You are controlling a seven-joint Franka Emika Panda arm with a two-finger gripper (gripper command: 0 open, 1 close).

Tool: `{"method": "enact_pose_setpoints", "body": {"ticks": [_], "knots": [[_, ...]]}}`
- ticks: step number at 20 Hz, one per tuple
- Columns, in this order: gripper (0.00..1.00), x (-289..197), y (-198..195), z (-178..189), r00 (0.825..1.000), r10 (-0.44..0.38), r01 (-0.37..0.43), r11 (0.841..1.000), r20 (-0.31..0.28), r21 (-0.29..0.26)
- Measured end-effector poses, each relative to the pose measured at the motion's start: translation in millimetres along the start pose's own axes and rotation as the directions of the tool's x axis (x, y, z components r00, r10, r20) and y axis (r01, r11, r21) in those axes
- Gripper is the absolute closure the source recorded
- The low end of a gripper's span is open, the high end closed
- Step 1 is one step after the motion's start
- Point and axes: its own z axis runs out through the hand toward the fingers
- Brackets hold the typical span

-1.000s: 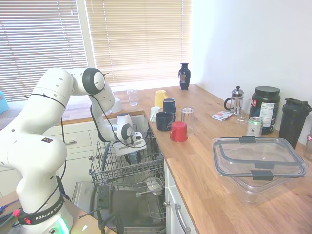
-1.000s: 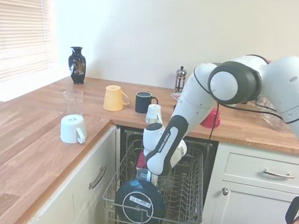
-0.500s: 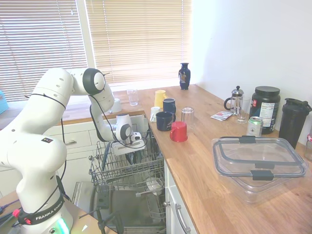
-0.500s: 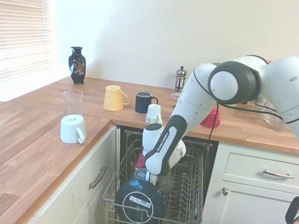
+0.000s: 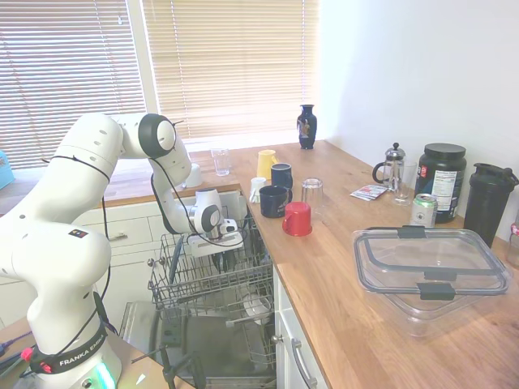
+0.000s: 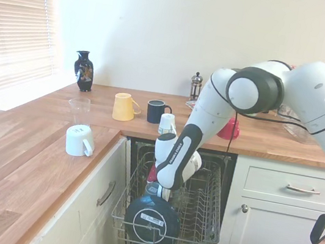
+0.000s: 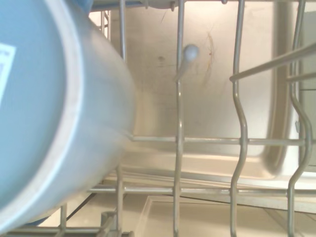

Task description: Unload a mug from dishwasher

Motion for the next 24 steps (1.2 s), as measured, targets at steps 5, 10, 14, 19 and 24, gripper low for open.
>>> {"method": "enact_pose_setpoints", "body": {"ticks": [5,10,14,19,24], "knots": [[1.00,4,1,-2,1.000,0.016,-0.016,1.000,-0.008,0.000],[1.00,11,9,-13,0.999,0.041,-0.041,0.999,-0.028,-0.002],[1.00,21,19,-31,0.996,0.062,-0.062,0.998,-0.057,0.000],[1.00,26,23,-42,0.995,0.070,-0.070,0.998,-0.069,0.000],[1.00,29,26,-61,0.992,0.089,-0.088,0.996,-0.087,0.009]]}}
